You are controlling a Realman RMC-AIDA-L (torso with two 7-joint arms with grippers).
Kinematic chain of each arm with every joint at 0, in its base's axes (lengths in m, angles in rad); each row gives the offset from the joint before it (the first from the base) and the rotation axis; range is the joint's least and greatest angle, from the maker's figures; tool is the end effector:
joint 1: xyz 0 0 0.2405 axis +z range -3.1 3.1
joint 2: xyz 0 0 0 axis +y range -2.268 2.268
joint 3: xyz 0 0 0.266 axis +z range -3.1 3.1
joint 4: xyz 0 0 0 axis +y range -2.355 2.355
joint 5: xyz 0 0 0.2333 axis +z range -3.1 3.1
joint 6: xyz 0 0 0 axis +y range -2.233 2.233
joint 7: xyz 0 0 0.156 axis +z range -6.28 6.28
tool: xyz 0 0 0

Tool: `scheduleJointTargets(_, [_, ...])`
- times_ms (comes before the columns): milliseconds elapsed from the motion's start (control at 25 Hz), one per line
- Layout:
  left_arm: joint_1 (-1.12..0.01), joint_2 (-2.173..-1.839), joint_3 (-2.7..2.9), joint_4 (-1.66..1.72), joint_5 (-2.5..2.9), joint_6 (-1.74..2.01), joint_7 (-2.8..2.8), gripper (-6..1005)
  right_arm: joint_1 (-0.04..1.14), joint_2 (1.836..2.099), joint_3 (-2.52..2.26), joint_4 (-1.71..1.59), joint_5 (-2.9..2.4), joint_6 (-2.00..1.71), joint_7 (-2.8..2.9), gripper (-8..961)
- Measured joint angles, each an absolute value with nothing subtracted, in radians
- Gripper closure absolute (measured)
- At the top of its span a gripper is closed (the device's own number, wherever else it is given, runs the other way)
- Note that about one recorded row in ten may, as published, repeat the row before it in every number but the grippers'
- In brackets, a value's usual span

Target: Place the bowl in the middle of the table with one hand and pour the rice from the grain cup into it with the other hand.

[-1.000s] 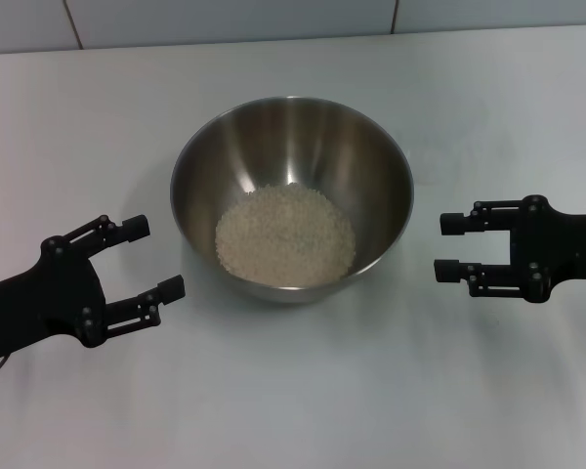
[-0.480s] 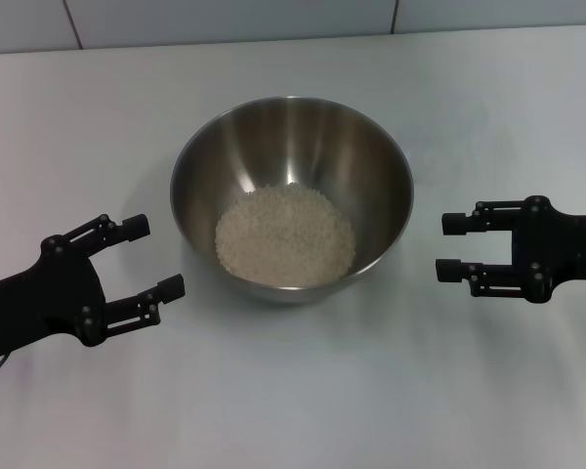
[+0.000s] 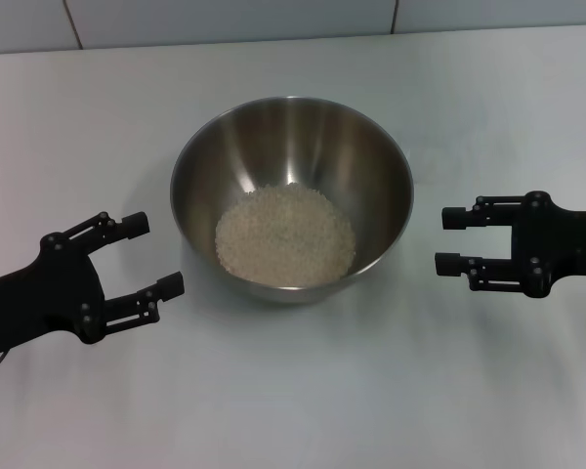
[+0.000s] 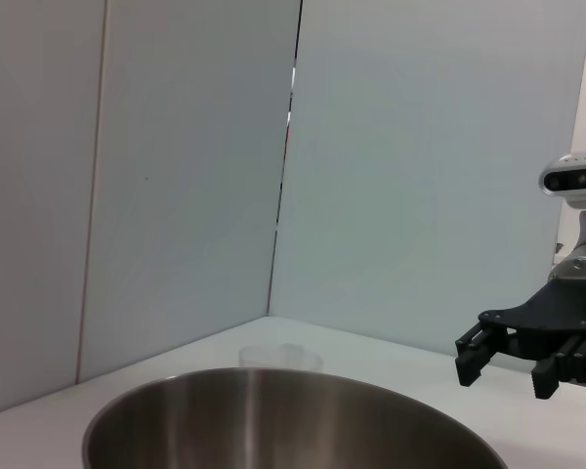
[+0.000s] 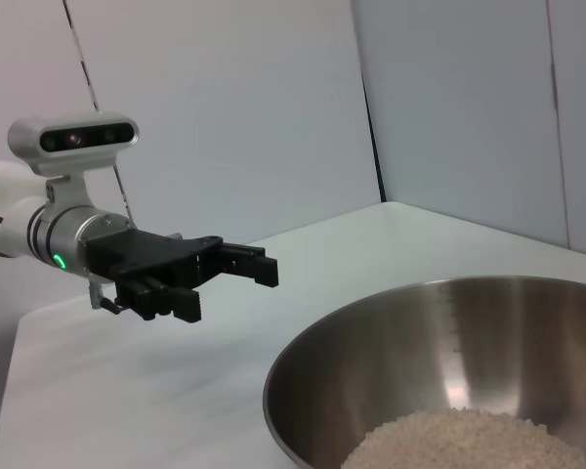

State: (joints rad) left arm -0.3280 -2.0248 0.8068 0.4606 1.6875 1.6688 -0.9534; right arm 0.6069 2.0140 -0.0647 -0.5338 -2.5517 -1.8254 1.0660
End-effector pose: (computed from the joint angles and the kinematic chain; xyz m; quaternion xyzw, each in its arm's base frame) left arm -0.3231 0.2842 -0.0152 -0.9159 -0.1402 -0.3306 0.1792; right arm 0.3161 0.3207 0.0142 -0.9494 0.1594 0.2471 0.1102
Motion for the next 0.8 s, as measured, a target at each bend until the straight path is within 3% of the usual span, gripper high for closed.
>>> scheduleJointTargets(480, [-0.325, -2.028, 0.807, 0.478, 1.687, 1.668, -0.969, 139, 0.610, 2.014, -0.066, -0.533, -2.548, -1.806, 1.083, 178])
scheduleJointTargets(800, [-0.327, -2.029, 0.807, 0.479, 1.687, 1.666, -0.969, 139, 0.614, 2.014, -0.066, -0.532, -2.548, -1.803, 1.084, 140])
